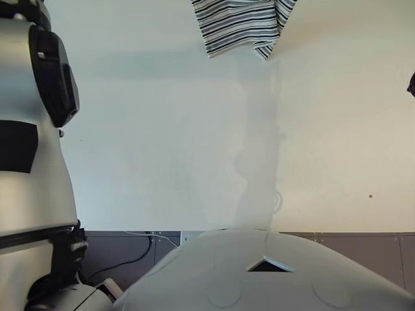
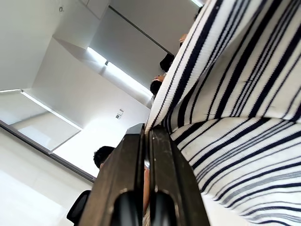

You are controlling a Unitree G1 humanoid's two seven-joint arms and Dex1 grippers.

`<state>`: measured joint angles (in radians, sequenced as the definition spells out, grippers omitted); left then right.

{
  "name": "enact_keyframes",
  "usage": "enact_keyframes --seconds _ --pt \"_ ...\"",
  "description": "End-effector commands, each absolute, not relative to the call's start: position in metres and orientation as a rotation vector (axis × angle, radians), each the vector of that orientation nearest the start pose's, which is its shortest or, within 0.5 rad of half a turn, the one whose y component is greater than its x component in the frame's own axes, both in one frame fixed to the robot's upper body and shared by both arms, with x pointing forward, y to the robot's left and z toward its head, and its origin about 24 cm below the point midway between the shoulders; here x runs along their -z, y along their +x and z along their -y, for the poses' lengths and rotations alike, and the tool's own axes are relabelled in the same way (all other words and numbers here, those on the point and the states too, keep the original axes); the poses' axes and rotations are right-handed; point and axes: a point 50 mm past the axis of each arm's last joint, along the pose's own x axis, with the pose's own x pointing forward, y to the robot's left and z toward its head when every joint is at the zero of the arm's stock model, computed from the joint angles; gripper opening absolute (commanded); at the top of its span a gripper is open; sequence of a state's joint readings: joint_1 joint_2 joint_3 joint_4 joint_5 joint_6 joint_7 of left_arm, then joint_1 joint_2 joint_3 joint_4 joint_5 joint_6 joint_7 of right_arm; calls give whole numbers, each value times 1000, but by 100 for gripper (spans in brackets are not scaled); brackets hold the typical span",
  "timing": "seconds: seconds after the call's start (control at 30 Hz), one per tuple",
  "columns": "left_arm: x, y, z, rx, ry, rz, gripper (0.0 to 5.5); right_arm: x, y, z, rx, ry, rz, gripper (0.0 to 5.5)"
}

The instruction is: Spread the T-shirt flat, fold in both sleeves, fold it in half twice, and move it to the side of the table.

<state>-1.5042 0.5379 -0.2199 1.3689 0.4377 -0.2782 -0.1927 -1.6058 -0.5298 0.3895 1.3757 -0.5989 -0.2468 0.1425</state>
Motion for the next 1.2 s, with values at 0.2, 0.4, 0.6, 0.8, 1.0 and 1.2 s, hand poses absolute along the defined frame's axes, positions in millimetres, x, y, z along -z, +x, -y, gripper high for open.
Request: enact_keyframes --seconds 0.2,0.4,0.6,0.8,1.0,1.2 --pt "-341 410 -203 116 1179 342 10 -361 409 197 -13 -1384 330 14" --pt "-296 395 -218 497 1114 349 10 -325 391 217 -461 -1350 335 14" --pt "-225 317 -249 955 970 436 10 -280 297 258 -891 -1245 328 14" --pt "-207 234 -222 1200 744 351 10 -272 229 254 -1151 -1157 78 14" --pt "-164 187 -209 1414 539 73 10 -234 185 259 -1402 -1071 -322 14" --pt "-89 164 -207 1538 619 -156 10 -154 154 243 -1561 -1017 -555 14"
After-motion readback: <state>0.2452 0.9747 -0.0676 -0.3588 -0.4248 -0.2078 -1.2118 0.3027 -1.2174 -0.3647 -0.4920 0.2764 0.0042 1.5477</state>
